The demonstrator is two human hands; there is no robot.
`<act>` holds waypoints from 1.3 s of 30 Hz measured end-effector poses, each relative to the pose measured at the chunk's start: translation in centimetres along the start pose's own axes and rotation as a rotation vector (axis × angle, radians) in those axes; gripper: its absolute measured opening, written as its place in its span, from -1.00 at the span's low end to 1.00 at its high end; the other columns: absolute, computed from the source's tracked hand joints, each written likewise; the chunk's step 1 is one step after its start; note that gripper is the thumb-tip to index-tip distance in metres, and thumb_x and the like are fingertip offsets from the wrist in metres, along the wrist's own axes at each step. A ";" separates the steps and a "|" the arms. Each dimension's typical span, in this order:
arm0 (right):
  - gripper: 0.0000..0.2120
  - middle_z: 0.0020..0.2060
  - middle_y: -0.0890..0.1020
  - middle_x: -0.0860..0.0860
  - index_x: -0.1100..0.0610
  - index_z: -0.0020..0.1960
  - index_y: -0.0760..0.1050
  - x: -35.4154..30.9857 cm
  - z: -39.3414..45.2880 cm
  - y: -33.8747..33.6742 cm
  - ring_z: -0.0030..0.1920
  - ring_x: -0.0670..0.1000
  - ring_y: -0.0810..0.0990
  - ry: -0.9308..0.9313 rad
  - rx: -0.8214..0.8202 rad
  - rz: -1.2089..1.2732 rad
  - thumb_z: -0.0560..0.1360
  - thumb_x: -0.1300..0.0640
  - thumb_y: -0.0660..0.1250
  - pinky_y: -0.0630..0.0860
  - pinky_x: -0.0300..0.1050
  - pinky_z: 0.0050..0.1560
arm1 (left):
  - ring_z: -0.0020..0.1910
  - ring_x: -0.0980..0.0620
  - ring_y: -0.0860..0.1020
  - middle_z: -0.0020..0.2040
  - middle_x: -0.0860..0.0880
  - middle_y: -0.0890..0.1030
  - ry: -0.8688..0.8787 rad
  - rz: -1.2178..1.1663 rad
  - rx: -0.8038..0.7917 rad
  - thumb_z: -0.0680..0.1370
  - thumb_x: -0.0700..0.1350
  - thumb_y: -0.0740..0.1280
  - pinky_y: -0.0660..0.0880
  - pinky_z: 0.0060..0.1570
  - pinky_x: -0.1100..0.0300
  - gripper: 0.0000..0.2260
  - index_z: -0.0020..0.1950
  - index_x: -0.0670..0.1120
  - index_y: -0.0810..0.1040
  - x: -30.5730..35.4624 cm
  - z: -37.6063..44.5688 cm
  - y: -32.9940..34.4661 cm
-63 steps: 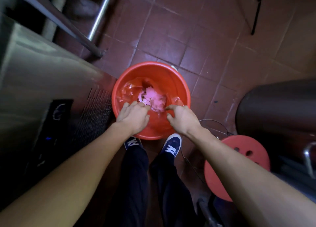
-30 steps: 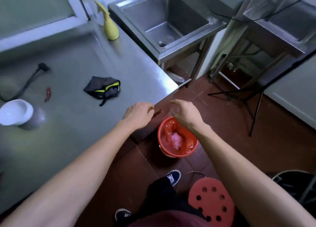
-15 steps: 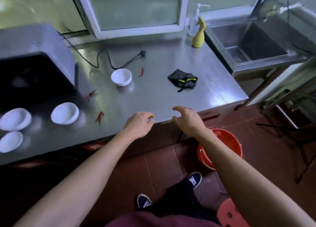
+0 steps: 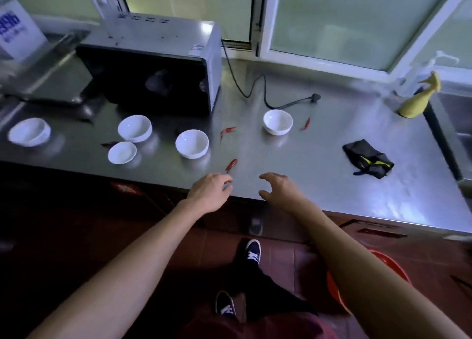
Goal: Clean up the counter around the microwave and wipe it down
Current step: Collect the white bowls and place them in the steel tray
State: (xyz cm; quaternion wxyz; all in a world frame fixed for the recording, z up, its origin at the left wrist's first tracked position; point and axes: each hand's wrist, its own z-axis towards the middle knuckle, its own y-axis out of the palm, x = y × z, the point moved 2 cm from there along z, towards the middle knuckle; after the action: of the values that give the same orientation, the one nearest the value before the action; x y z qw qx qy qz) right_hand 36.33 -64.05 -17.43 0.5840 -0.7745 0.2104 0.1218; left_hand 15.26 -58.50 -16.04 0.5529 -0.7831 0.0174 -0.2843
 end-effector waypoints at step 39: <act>-0.52 0.48 0.40 0.08 0.05 0.45 0.42 2.8 27.1 -6.1 0.44 0.16 0.38 -0.157 -0.022 -0.128 0.54 0.10 0.36 0.37 0.15 0.33 | 0.43 -0.17 0.16 0.49 -0.05 0.13 -0.185 0.205 -0.087 0.29 0.21 0.48 0.35 0.25 -0.25 -0.10 0.53 0.16 0.11 -6.5 25.3 -3.0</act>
State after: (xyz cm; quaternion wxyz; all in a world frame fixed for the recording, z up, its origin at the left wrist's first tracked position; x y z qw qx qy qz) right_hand 43.17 -37.23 -21.27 0.5967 -0.7808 0.1128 0.1469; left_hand 20.75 -33.42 -21.89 0.5438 -0.8233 0.0588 -0.1518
